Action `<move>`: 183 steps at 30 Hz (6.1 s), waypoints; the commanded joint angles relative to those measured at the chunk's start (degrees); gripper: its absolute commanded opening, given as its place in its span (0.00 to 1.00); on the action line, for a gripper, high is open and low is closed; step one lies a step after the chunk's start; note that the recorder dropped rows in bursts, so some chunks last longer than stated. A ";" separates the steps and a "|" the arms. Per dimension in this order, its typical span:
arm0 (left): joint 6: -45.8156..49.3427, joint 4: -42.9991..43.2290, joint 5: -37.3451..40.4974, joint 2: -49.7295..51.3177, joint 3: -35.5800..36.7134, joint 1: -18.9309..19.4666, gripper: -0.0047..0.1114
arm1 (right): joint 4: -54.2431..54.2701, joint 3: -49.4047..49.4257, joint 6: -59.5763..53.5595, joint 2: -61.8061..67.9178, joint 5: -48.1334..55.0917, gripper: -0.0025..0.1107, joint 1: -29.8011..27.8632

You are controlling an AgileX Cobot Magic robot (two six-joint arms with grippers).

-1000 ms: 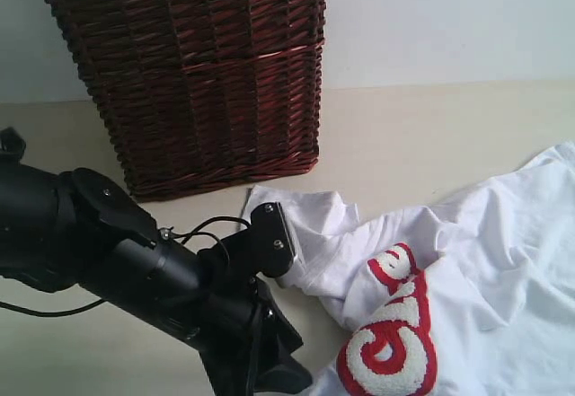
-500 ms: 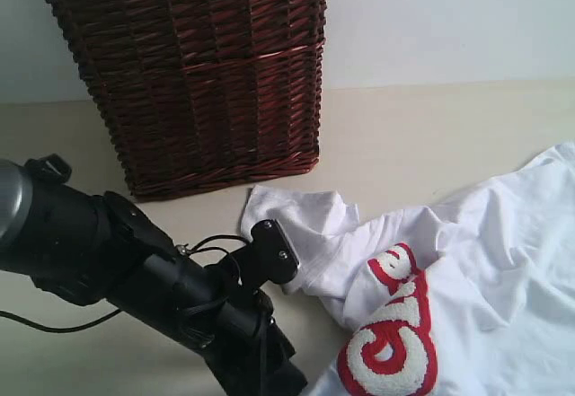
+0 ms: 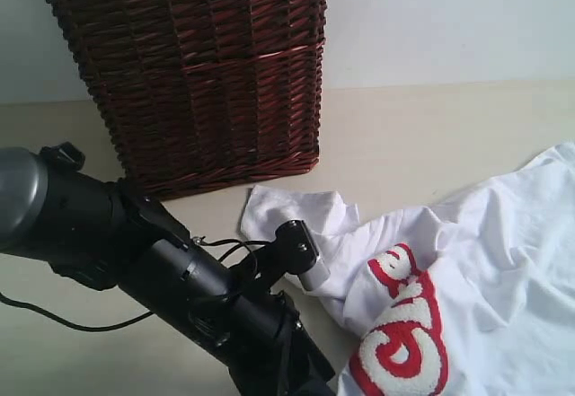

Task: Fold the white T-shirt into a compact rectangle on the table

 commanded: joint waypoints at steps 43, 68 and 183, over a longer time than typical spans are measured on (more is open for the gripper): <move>-1.64 -15.31 8.38 0.62 -2.04 -14.11 0.47 | -8.94 -8.66 53.58 5.55 16.77 0.28 0.00; -6.62 -16.62 7.47 4.38 -6.31 -13.63 0.47 | -43.50 -31.02 40.72 76.41 32.38 0.02 0.00; -12.61 17.65 26.29 11.04 -26.52 15.63 0.04 | -66.39 -30.40 62.67 85.47 27.88 0.02 -0.39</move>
